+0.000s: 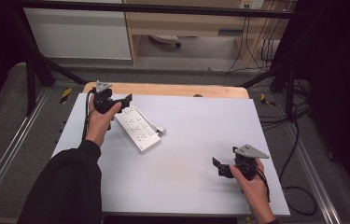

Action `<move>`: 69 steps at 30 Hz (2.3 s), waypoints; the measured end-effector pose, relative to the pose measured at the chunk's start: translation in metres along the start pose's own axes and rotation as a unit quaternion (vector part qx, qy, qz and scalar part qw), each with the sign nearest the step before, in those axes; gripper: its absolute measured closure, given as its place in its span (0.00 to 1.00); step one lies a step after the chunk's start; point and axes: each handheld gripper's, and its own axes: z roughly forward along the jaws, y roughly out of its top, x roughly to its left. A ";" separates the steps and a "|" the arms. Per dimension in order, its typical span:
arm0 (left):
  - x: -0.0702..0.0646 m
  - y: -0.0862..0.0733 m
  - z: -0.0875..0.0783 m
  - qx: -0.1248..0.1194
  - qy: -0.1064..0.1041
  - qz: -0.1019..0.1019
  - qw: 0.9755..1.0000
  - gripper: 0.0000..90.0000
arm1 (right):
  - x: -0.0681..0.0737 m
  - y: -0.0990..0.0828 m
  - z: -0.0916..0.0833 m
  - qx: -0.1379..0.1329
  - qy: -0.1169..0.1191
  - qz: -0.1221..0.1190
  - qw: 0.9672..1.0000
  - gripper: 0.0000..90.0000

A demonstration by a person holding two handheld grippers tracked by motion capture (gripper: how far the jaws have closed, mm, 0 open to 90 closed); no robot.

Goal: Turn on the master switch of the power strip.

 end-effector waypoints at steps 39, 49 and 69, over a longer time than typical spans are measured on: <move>0.005 -0.016 0.025 0.047 0.028 -0.002 0.999 0.32 | -0.001 0.001 0.000 -0.002 0.000 0.004 1.000 0.04; 0.010 -0.020 0.028 0.061 0.033 -0.017 0.997 0.55 | -0.001 0.001 0.000 -0.001 0.001 0.002 1.000 0.04; 0.008 -0.025 0.035 0.062 0.013 -0.020 0.998 0.93 | -0.001 0.002 0.000 -0.001 0.004 0.002 1.000 0.04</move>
